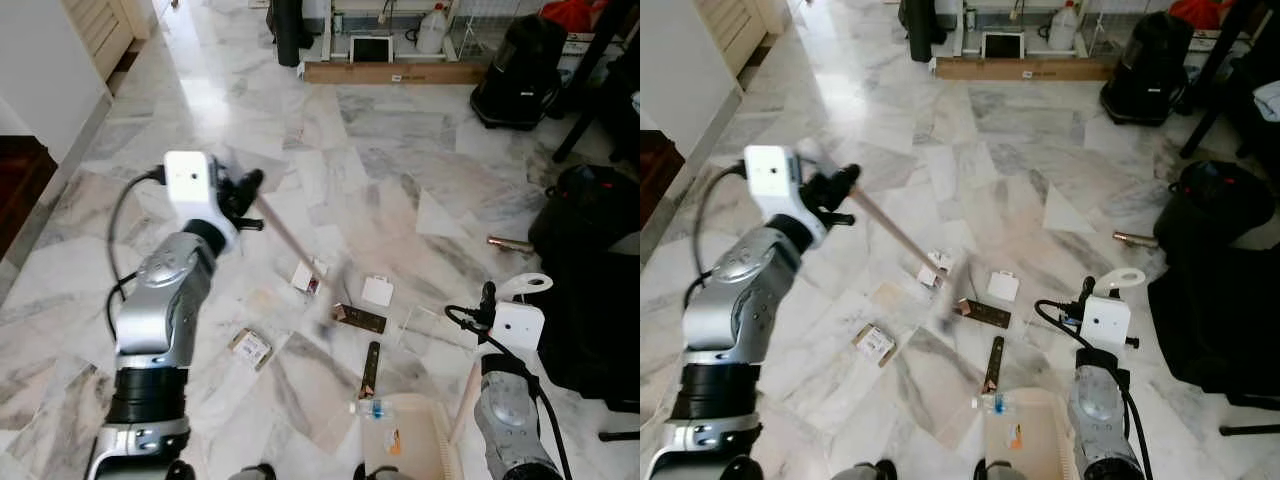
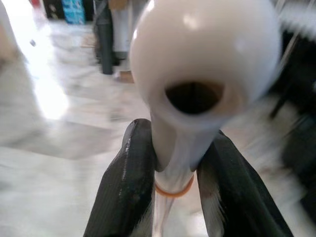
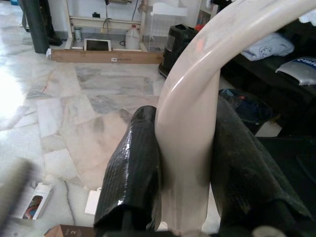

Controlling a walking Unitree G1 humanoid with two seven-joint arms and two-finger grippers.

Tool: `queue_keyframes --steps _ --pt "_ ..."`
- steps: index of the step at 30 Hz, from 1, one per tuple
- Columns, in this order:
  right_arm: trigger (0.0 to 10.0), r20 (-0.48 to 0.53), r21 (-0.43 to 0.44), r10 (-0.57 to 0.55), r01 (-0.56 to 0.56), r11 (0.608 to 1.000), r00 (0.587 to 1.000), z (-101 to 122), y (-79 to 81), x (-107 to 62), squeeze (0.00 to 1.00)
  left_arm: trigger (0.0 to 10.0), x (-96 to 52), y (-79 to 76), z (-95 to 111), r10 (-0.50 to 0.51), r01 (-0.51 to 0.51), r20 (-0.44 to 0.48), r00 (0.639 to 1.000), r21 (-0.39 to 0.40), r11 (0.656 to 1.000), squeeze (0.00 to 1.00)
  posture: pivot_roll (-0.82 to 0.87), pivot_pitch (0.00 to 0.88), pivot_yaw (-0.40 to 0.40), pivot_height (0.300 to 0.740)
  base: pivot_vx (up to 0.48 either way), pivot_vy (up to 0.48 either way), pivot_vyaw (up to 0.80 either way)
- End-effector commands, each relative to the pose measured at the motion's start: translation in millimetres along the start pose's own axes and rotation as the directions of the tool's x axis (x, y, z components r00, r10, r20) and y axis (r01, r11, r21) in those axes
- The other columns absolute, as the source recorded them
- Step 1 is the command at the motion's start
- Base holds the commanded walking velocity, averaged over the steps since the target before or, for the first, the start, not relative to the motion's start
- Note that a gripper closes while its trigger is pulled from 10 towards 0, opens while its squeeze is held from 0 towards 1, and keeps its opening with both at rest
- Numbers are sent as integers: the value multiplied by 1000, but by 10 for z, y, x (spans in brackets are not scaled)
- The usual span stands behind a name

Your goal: Sweep floor

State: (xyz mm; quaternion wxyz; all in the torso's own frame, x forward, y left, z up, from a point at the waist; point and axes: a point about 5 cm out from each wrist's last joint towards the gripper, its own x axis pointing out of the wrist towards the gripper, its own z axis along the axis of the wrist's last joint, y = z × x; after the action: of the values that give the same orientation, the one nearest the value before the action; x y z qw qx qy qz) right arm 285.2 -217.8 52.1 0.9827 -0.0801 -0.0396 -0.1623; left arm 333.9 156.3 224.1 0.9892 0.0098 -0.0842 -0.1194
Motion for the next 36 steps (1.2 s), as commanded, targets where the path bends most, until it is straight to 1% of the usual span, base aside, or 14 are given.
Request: queue_keyframes --steps 1,5,6,7,9,10,12,16,18,19,20,25,29,36 --pt "10000 -43 27 -5 7 1000 999 -80 25 -64 0 10000 -20 -91 -96 -57 59 -33 998 46 997 0 147 151 12 740 0 0 0" --pt "10000 -42 27 -7 8 1000 999 -79 23 -62 0 10000 -87 -228 -372 -181 190 -183 966 31 981 0 145 150 12 740 0 0 0" --pt "10000 -41 27 -6 8 1000 999 -78 24 -61 0 10000 -143 -282 -495 -237 252 -248 939 29 967 0 145 151 12 740 0 0 0" --pt "10000 -40 27 -6 7 1000 999 -77 25 -59 0 10000 -180 -294 -548 -256 276 -272 928 37 960 0 142 150 11 740 0 0 0" --pt "10000 -41 28 -7 8 1000 999 -77 20 -57 0 10000 -215 -302 -584 -279 293 -298 913 1 956 0 146 152 11 740 0 0 0" --pt "10000 -41 27 -7 8 1000 999 -80 16 -58 0 10000 -257 -299 -616 -302 316 -332 894 -12 949 0 146 152 11 740 0 0 0" --pt "10000 -42 27 -7 8 1000 999 -81 14 -58 0 10000 -277 -296 -632 -312 327 -349 884 -18 945 0 146 152 11 740 0 0 0" --pt "10000 -42 27 -7 8 1000 999 -79 20 -56 0 10000 -362 -281 -688 -365 390 -436 822 -36 920 0 153 152 11 740 0 0 0" --pt "10000 -41 27 -6 8 1000 999 -78 21 -57 0 10000 -369 -280 -689 -370 397 -442 817 -34 917 0 153 152 11 740 0 0 0" --pt "10000 -39 27 -4 6 1000 999 -73 28 -54 0 10000 -393 -301 -683 -402 428 -463 790 -53 902 0 154 152 11 740 0 0 0" --pt "10000 -39 28 -4 5 1000 999 -72 31 -52 0 10000 -396 -309 -674 -409 435 -469 783 -58 898 0 154 152 11 740 0 0 0" --pt "10000 -39 28 -3 5 1000 999 -70 37 -47 0 10000 -347 -382 -636 -431 414 -447 784 -142 899 0 148 149 12 740 0 0 0" --pt "10000 -36 28 -8 9 1000 999 -64 25 -39 0 10000 -327 -425 -628 -440 410 -453 775 -169 896 0 145 147 13 740 0 0 0" --pt "10000 -38 32 -6 7 999 999 -60 46 -34 0 10000 -274 -511 -572 -455 390 -424 783 -236 890 0 146 144 14 740 0 0 0"
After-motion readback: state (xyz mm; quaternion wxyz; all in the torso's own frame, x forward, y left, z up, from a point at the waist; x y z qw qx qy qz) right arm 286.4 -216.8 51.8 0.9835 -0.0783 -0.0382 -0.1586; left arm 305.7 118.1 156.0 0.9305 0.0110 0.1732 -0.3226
